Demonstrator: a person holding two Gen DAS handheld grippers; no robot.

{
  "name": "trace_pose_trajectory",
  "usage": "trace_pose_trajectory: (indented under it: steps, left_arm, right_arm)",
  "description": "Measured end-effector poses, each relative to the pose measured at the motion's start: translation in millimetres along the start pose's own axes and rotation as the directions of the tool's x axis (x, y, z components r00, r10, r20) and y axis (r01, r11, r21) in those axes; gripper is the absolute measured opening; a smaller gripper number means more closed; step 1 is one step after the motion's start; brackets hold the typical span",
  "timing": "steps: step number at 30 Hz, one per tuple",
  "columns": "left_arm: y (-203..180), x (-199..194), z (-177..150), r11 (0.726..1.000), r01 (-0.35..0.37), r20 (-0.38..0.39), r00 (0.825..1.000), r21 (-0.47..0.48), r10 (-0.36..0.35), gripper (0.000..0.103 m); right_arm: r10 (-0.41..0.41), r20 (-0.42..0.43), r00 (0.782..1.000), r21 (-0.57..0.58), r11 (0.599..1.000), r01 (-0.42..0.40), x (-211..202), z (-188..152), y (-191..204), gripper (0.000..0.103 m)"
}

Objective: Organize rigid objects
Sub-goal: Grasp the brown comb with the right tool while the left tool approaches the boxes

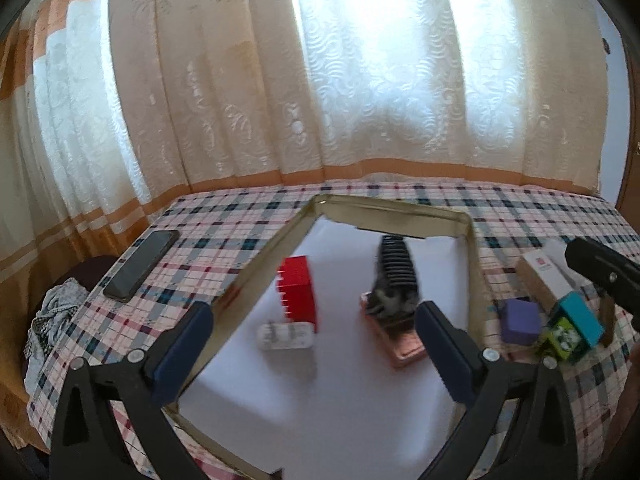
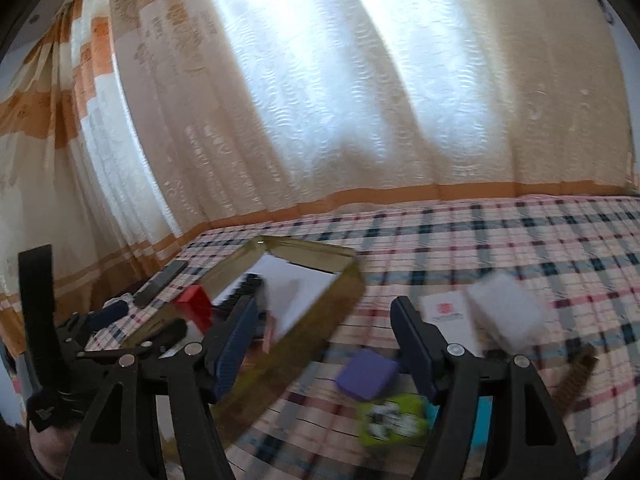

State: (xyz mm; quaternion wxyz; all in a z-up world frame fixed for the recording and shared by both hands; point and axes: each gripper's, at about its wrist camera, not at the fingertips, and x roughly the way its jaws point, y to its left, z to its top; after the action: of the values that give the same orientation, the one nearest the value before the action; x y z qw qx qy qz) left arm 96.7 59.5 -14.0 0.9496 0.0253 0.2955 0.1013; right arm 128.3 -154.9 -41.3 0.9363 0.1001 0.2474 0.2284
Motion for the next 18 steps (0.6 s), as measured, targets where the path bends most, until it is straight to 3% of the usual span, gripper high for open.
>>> trace_pose_trajectory:
  steps: [8,18]
  left_arm:
    - [-31,-15,0,0.999,0.028,0.028,0.999,0.022,-0.028,0.102]
    - [-113,-26,-4,0.98,0.168,0.035,0.984,0.107,-0.173,0.102]
  right_arm:
    - [-0.111,0.005,0.994,0.056,0.992,0.111,-33,-9,-65,0.072]
    - [-0.318,-0.092,0.944,0.156,0.932,0.329,-44,-27,-122,0.072]
